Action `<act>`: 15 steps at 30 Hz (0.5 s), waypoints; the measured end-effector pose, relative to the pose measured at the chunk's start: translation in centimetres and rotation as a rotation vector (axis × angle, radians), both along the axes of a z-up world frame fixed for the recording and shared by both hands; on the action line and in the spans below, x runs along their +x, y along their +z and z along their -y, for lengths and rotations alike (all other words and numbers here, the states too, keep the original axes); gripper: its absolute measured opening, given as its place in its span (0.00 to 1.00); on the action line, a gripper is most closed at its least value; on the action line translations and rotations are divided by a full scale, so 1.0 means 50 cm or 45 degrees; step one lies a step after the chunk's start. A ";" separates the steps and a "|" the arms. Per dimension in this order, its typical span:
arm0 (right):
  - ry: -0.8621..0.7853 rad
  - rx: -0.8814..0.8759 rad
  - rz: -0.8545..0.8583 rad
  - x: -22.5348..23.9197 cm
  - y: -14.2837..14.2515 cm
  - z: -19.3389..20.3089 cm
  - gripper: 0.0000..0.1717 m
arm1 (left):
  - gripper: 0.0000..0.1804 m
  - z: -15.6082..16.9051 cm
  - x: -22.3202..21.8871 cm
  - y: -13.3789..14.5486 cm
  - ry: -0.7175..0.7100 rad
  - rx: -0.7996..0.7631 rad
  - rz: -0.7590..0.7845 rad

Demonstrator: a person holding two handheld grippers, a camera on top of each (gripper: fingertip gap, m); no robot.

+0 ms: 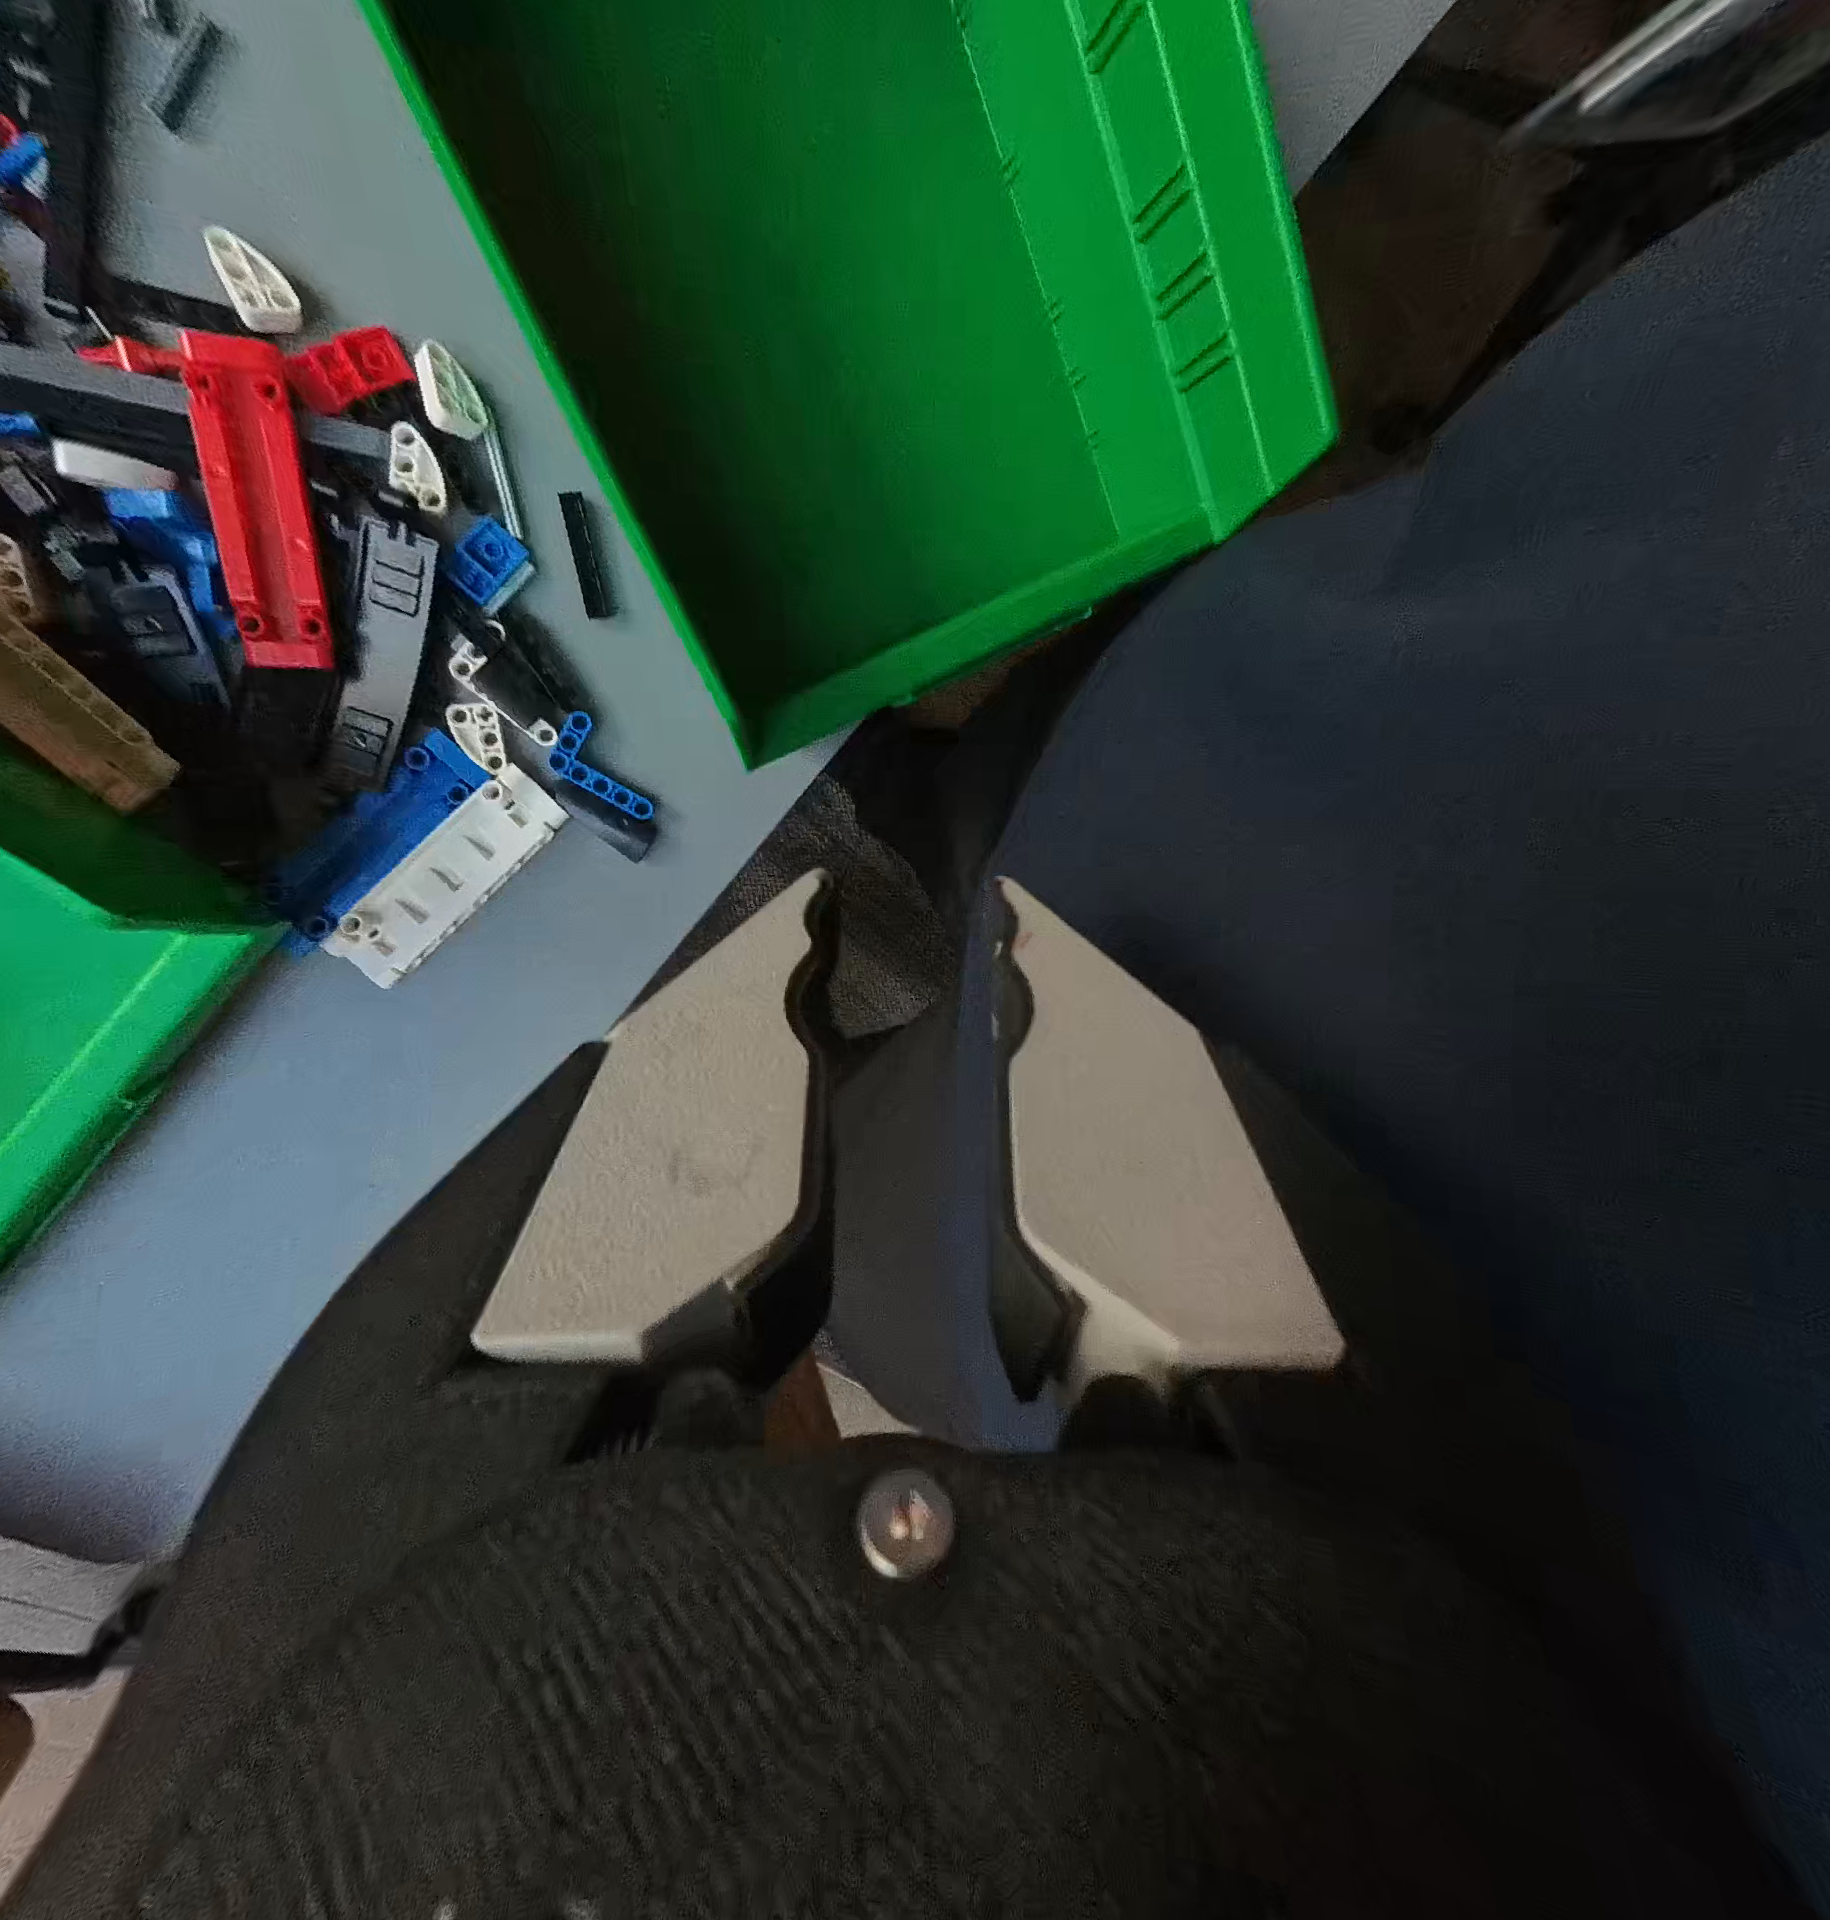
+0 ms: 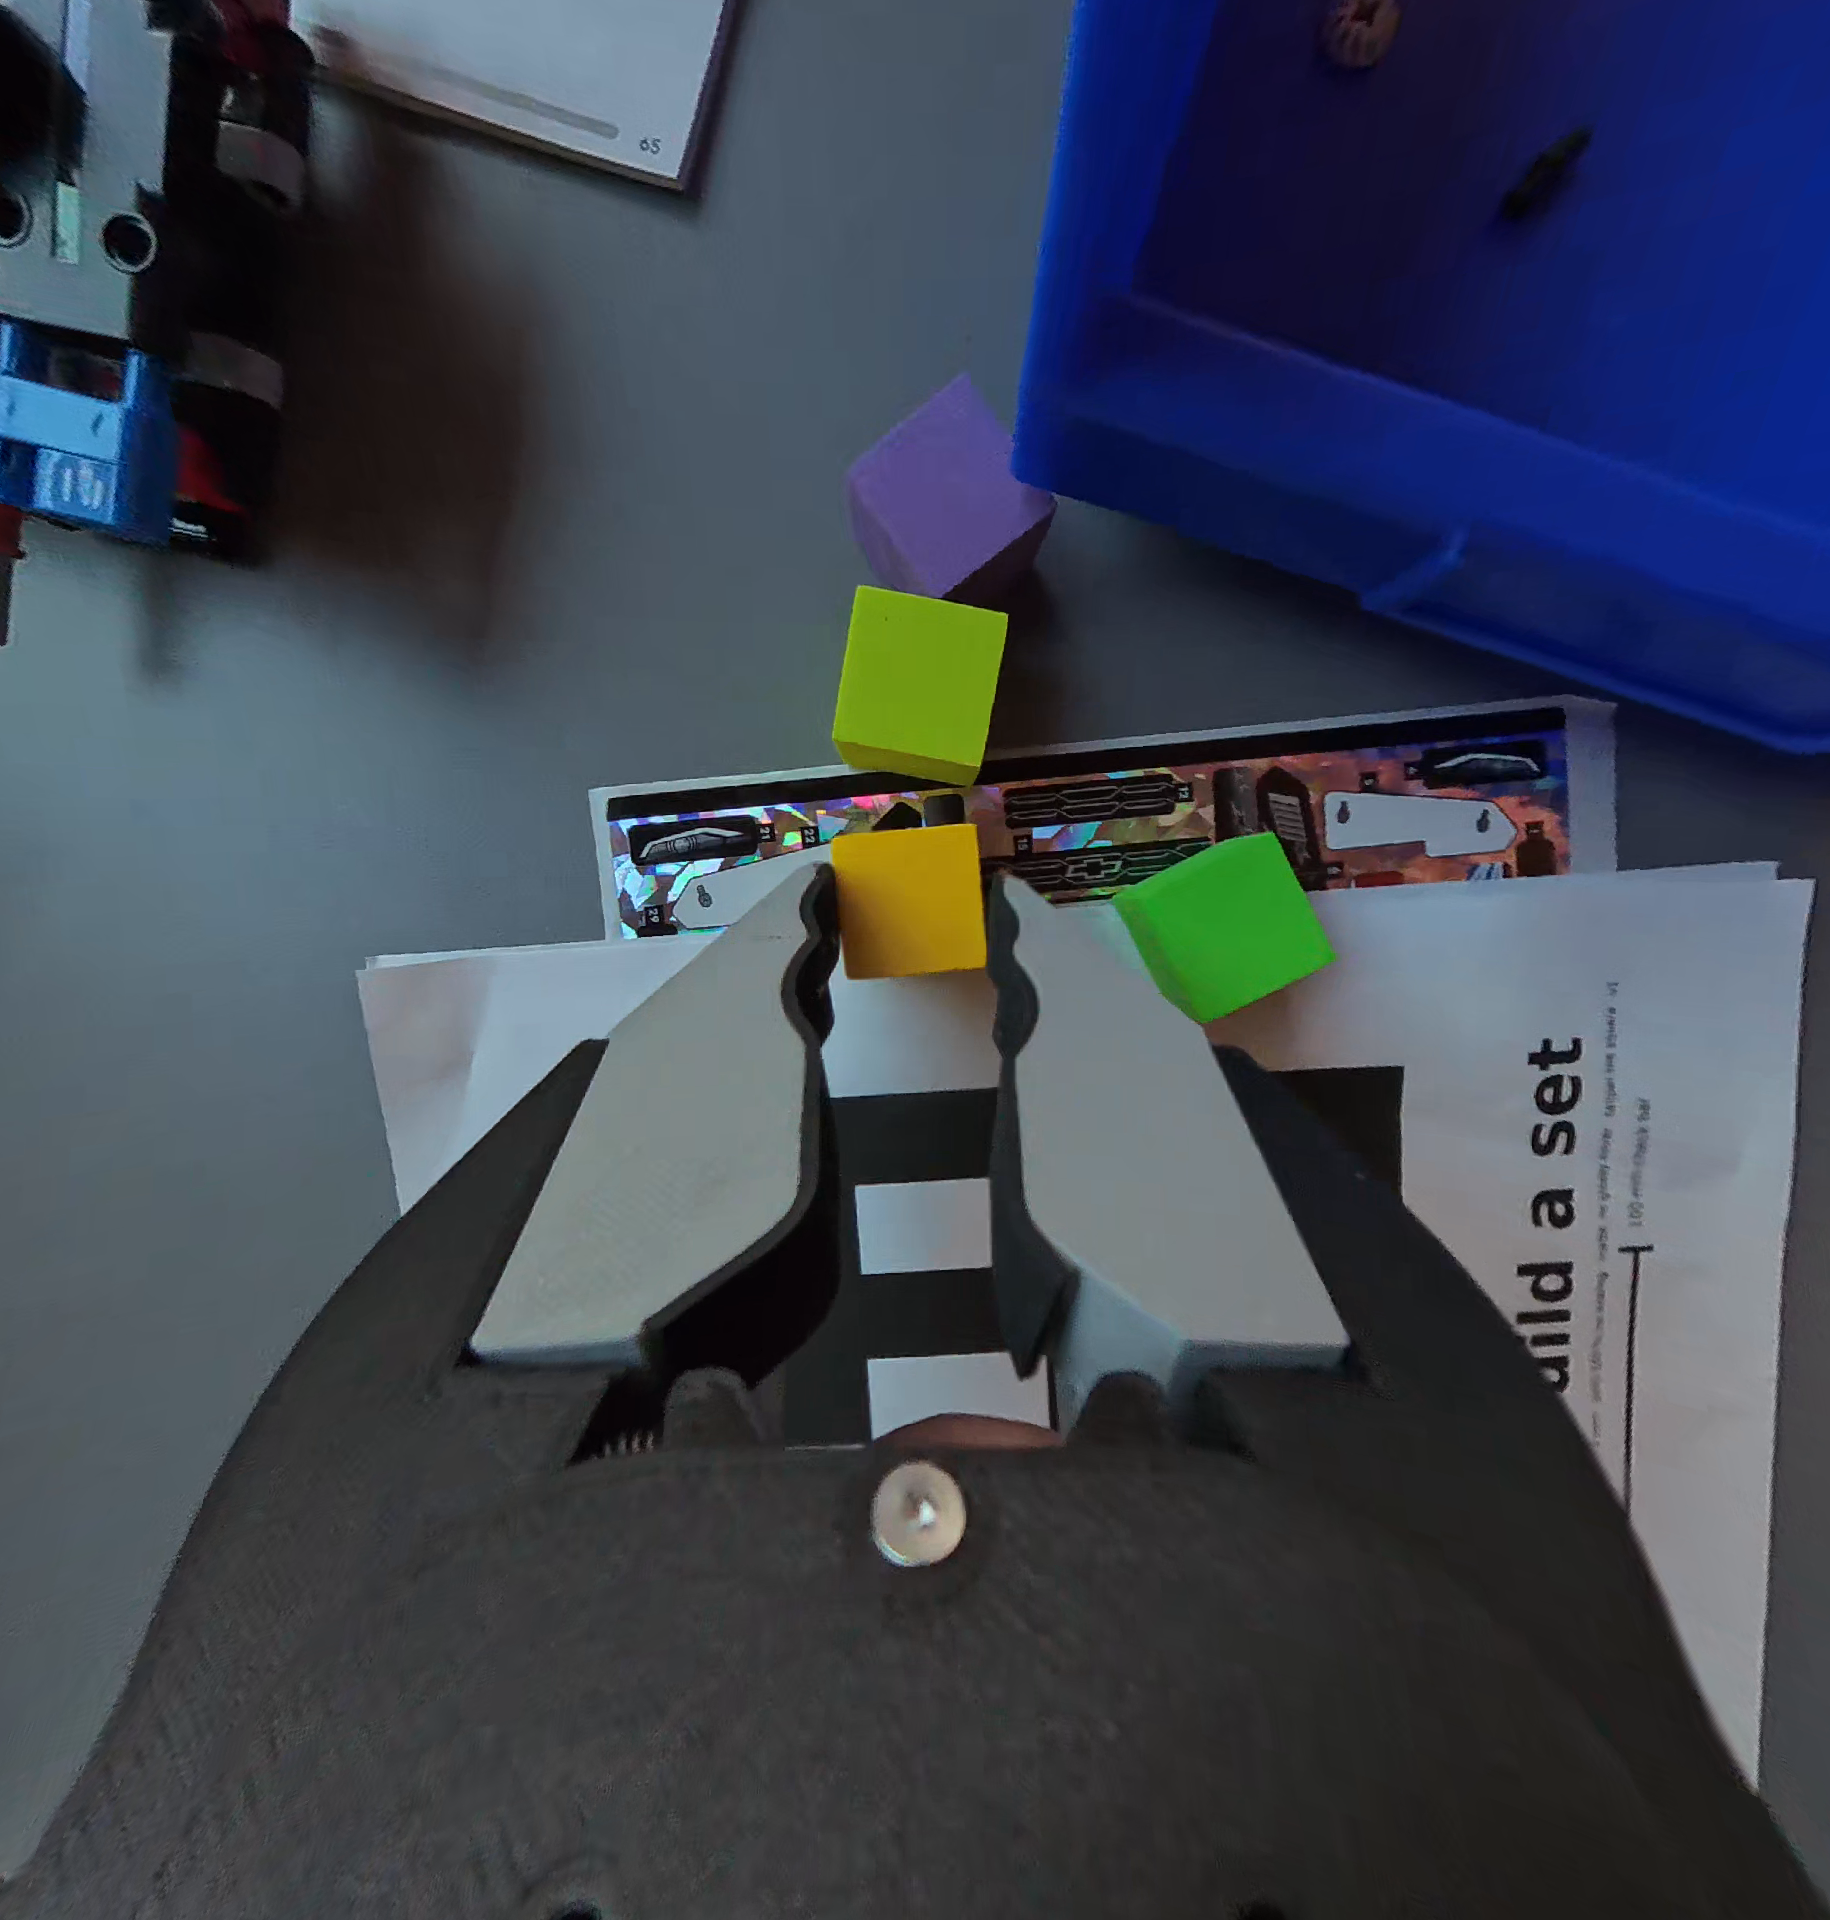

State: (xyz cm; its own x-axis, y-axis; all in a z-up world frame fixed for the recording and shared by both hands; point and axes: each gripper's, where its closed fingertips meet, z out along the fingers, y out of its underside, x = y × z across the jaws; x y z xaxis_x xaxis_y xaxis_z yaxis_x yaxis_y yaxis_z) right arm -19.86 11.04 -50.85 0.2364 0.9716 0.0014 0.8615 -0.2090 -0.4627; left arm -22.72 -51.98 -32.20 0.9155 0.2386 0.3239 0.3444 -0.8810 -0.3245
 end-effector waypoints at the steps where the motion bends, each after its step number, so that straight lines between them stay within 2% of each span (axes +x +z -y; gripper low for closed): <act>1: 0.005 -0.025 0.004 0.000 0.000 0.006 0.15 | 0.15 -0.014 -0.005 0.002 -0.007 0.015 -0.032; 3: -0.006 -0.123 -0.026 -0.001 0.013 0.031 0.15 | 0.18 -0.050 -0.015 0.005 -0.039 0.048 -0.096; 6: -0.009 -0.324 -0.236 -0.025 0.099 0.109 0.15 | 0.19 -0.141 -0.041 0.021 -0.104 0.163 -0.223; 10: 0.055 -0.912 -0.694 -0.089 0.332 0.318 0.15 | 0.25 -0.330 -0.072 0.056 -0.210 0.374 -0.386; 13: 0.167 -1.276 -0.863 -0.116 0.489 0.470 0.15 | 0.29 -0.473 -0.077 0.113 -0.312 0.531 -0.503; 15: 0.246 -1.453 -0.916 -0.130 0.567 0.555 0.15 | 0.31 -0.537 -0.083 0.158 -0.343 0.615 -0.580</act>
State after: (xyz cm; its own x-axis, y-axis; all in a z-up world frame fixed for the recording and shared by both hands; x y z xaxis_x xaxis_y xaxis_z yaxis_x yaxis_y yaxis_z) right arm -26.36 -16.70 -22.51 -0.2946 0.3665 -0.8826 0.5645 -0.6785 -0.4702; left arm -26.89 -25.13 -24.28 0.9918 -0.0884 -0.0923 -0.1275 -0.6378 -0.7595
